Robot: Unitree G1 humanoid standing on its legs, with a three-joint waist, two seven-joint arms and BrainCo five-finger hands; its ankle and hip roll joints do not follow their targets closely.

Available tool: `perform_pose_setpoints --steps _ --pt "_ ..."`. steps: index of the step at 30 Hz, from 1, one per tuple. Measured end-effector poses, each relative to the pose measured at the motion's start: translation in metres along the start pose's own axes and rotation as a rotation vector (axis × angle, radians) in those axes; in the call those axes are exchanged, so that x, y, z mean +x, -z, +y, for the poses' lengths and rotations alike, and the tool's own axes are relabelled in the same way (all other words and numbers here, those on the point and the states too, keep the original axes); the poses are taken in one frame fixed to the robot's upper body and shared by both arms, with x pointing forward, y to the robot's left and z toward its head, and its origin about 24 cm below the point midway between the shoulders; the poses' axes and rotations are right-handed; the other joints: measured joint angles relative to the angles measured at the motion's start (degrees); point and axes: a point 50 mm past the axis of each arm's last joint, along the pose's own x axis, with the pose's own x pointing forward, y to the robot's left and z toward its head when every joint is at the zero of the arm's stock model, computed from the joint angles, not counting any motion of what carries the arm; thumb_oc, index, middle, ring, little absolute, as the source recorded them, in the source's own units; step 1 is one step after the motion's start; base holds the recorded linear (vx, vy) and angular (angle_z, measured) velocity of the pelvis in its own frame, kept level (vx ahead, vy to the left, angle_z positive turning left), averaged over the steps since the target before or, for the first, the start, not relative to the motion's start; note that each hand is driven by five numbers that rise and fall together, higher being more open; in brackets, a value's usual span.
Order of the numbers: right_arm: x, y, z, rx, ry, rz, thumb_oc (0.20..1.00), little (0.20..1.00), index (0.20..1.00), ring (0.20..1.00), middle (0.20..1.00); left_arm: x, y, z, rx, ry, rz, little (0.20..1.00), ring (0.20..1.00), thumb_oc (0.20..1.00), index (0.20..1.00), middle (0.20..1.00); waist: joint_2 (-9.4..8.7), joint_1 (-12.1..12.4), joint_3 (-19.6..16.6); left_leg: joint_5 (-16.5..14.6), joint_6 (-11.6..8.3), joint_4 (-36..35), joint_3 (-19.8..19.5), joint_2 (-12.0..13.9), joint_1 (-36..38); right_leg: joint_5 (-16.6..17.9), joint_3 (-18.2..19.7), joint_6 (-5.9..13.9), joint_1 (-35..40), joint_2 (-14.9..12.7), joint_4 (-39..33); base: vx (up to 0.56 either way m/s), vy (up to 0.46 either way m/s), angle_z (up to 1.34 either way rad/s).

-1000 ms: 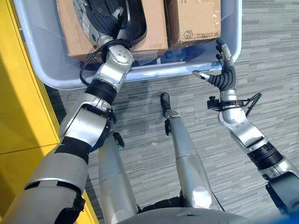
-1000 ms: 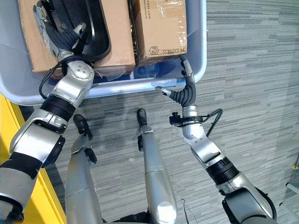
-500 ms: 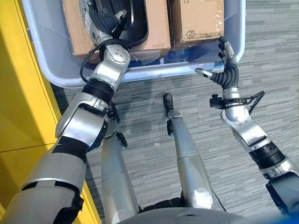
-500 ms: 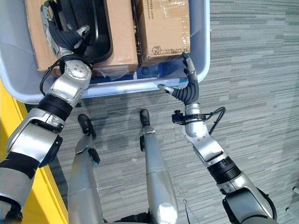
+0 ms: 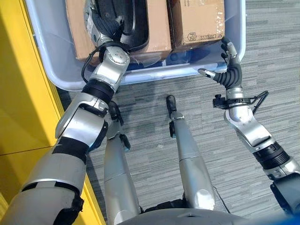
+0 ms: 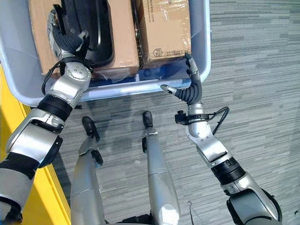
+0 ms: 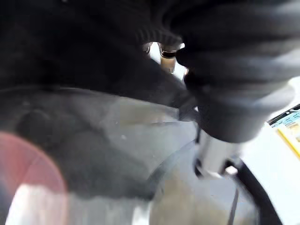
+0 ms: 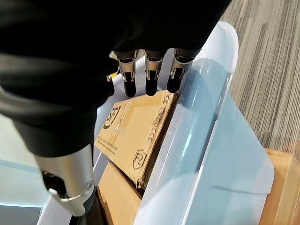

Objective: Move parts from the plastic box to the shelf.

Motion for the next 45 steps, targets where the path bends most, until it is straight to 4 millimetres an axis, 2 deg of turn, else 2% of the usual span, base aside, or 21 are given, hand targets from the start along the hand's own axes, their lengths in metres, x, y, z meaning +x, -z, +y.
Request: perform_pose_setpoints --steps 12,15,31,36,38,40,42,45 --pt "0.000 0.000 -0.003 0.000 0.065 0.000 1.000 1.000 1.000 1.000 1.000 0.004 -0.003 0.006 -0.004 -0.051 -0.003 0.200 0.200 0.200 0.200 0.200 -0.02 -0.12 -0.03 0.00 0.00 0.01 0.02 0.00 -0.79 -0.27 0.13 0.00 -1.15 0.05 0.59 0.00 -0.033 0.00" --pt "0.000 -0.002 -0.004 0.004 0.082 -0.006 1.000 1.000 1.000 1.000 1.000 0.003 -0.004 0.006 -0.005 -0.080 -0.006 0.200 0.200 0.200 0.200 0.200 0.06 -0.49 -1.10 -0.11 0.00 0.86 -0.02 0.00 -2.45 -0.36 0.25 -0.11 -2.55 0.05 0.74 -0.01 -0.040 -0.01" --pt "-0.001 -0.003 -0.003 0.009 0.084 -0.010 1.000 1.000 1.000 1.000 1.000 0.000 -0.008 0.004 -0.009 -0.103 -0.019 0.200 0.200 0.200 0.200 0.200 0.08 -0.86 -1.11 0.16 0.27 0.90 -0.22 -0.32 -2.71 -0.37 0.89 0.36 -2.86 0.30 1.31 0.00 -0.007 0.00" --pt "-0.006 0.001 -0.001 0.014 0.064 0.010 1.000 1.000 1.000 1.000 1.000 -0.006 0.014 0.006 0.023 -0.094 0.013 0.200 0.200 0.200 0.200 0.200 0.02 -1.98 -1.00 1.02 -0.39 -0.46 -0.46 -0.57 1.50 -1.01 1.02 0.12 0.62 0.36 1.78 0.00 0.000 0.00" --pt "-0.010 0.006 0.000 0.014 0.052 0.029 1.000 1.000 1.000 1.000 1.000 -0.013 0.026 0.003 0.034 -0.071 0.031 0.200 0.200 0.200 0.200 0.200 0.05 -2.22 -0.92 1.16 -0.60 -1.40 -0.45 -0.63 3.93 -1.02 1.00 -0.27 2.72 0.34 1.59 0.00 0.000 0.00" --pt "-0.020 0.014 0.002 0.006 0.026 0.063 1.000 1.000 1.000 1.000 1.000 -0.031 0.049 -0.003 0.035 -0.022 0.086 0.200 0.200 0.200 0.200 0.200 0.18 -2.20 -0.80 1.54 -1.12 -3.35 -0.45 -0.65 8.79 -1.11 0.92 -0.34 7.14 0.33 0.96 -0.01 0.019 0.01" --pt "-0.023 0.016 0.002 -0.006 0.018 0.066 1.000 1.000 1.000 1.000 1.000 -0.043 0.063 -0.009 0.018 0.020 0.149 0.200 0.200 0.200 0.200 0.200 0.26 -2.04 -0.78 1.69 -1.25 -4.16 -0.44 -0.65 11.19 -1.40 0.84 -0.42 9.34 0.29 0.58 -0.02 0.051 0.03" --pt "-0.027 0.019 0.000 -0.019 -0.002 0.069 1.000 1.000 1.000 1.000 1.000 -0.049 0.071 -0.009 0.003 0.025 0.178 0.200 0.200 0.200 0.200 0.200 1.08 -1.94 0.09 2.73 -1.33 -6.22 -0.44 -0.69 14.72 -1.51 0.49 -0.55 12.50 0.26 -0.07 -0.02 0.044 0.05"
